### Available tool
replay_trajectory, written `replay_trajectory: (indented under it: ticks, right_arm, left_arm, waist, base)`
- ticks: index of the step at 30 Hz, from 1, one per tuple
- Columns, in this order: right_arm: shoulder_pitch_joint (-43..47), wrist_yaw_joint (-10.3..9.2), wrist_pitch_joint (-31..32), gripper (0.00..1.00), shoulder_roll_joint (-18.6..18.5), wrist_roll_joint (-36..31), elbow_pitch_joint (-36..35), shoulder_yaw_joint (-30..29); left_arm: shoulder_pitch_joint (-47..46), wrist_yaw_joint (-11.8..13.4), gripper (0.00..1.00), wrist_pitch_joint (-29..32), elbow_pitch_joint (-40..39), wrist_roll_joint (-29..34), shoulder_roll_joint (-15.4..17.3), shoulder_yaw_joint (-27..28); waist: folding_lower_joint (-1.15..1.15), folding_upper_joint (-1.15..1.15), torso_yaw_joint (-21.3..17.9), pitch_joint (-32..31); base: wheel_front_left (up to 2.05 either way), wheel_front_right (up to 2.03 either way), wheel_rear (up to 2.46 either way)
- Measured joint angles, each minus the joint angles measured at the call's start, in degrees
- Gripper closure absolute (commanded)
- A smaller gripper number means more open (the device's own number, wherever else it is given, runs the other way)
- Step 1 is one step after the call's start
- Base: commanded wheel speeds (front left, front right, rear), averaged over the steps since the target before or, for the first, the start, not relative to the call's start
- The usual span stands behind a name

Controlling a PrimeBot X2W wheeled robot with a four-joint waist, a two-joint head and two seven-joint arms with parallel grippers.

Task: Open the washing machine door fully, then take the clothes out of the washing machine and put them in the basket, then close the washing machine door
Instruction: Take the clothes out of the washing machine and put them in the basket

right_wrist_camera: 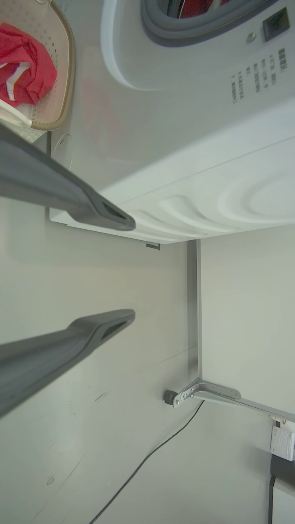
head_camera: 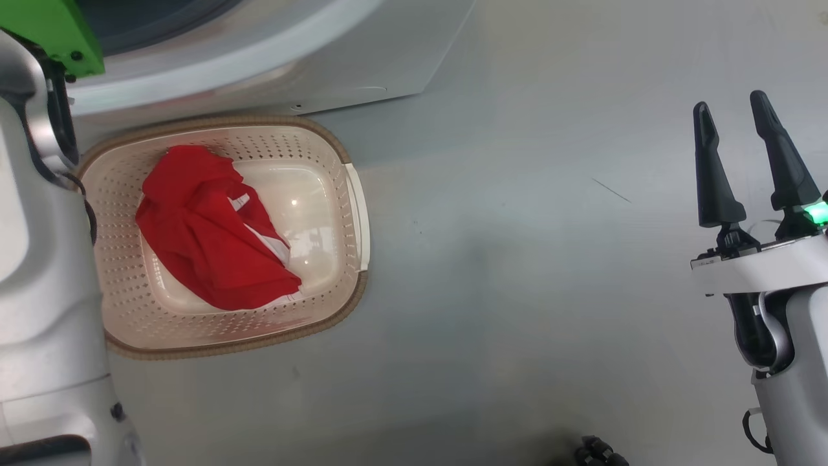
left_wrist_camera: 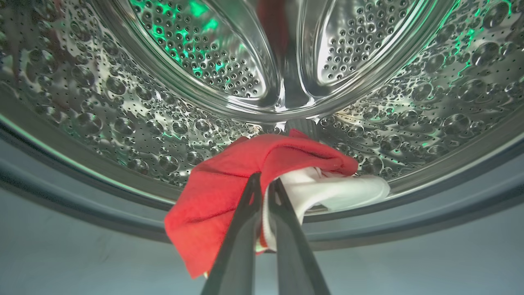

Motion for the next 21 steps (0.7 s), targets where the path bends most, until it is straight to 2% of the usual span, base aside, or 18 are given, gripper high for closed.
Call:
replay_trajectory:
  ticks: [13, 21]
  right_arm:
    - [4.63, 0.00, 0.00, 0.00, 0.34, -1.52, 1.12, -0.15]
    - [7.87, 0.00, 0.00, 0.00, 0.88, -2.79, 1.53, -0.43]
  left_arm:
    - [12.66, 0.00, 1.00, -16.70, -4.03, -4.99, -1.66, -0.73]
    - [18.28, 0.00, 1.00, -24.57, -7.20, -7.75, -1.77, -2.52]
  waist:
    - [0.00, 0.00, 2.43, -7.33]
    - [0.00, 0.00, 3.93, -12.07]
  base:
    - [0.00, 0.00, 0.00]
    - [0.00, 0.00, 0.00]
